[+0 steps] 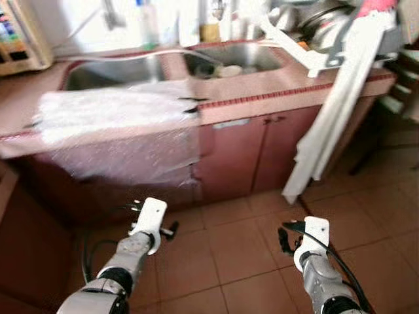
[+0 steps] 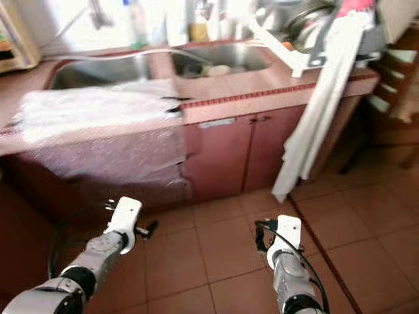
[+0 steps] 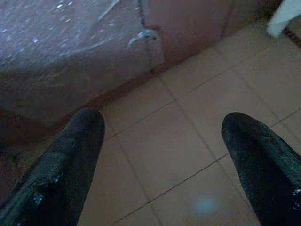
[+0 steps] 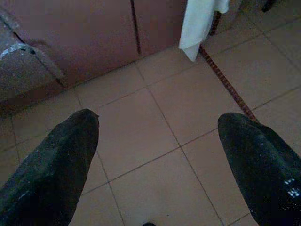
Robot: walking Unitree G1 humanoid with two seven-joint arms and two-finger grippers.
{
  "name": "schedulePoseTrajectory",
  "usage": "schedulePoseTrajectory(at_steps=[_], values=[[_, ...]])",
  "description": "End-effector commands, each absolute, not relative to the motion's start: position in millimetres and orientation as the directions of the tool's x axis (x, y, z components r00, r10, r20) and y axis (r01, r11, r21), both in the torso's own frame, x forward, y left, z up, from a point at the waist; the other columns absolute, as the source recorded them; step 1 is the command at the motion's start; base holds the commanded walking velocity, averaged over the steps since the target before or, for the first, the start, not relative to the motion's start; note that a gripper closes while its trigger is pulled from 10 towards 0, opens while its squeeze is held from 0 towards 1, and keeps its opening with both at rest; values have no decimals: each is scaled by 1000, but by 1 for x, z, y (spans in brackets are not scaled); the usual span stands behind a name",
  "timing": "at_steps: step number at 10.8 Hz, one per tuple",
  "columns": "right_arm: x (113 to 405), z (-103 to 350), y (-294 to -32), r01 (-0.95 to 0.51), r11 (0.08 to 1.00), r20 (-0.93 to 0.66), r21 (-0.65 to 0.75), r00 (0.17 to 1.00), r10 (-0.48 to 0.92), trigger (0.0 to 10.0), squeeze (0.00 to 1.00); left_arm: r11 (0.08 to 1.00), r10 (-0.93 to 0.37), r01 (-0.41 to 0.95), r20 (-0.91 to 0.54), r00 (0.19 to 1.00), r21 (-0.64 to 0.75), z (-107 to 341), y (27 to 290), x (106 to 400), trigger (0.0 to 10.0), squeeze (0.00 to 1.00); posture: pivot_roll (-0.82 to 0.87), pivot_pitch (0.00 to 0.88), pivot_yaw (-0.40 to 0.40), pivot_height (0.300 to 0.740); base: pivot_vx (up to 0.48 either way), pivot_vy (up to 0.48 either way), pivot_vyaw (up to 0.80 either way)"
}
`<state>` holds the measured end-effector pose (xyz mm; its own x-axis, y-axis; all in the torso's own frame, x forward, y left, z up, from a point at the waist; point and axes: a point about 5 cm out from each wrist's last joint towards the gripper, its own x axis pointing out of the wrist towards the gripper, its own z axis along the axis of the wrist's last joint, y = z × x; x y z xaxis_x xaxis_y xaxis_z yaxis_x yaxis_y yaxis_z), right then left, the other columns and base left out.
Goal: Kitchen organization
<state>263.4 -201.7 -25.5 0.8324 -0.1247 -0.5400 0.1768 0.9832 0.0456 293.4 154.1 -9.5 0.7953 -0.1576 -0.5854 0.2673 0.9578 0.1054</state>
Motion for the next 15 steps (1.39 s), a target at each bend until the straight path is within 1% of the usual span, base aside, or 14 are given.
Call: schedulePoseTrajectory(at_steps=[1,7,9,10,15], values=[[262,-27,-200,181,982,-547,53,828,-123,10000,59,957,-156,267,-583,798,109,-8,155,295,10000,0,-35,0,51,740,0,0,-788],[262,-28,-199,181,982,-551,60,826,-119,10000,55,956,-176,277,-570,803,95,-6,152,297,10000,0,-29,0,53,740,0,0,-788],[262,-28,-199,185,981,-552,63,825,-120,10000,55,954,-174,281,-570,803,105,-6,151,297,10000,0,-29,0,53,740,0,0,-788],[261,-28,-200,187,980,-554,65,824,-120,10000,55,952,-155,276,-568,808,132,-5,153,298,10000,0,-29,0,52,740,0,0,-781],[263,-27,-202,196,979,-551,60,824,-131,10000,51,956,-146,265,-571,808,130,-7,156,296,10000,0,-26,0,53,740,0,0,0]])
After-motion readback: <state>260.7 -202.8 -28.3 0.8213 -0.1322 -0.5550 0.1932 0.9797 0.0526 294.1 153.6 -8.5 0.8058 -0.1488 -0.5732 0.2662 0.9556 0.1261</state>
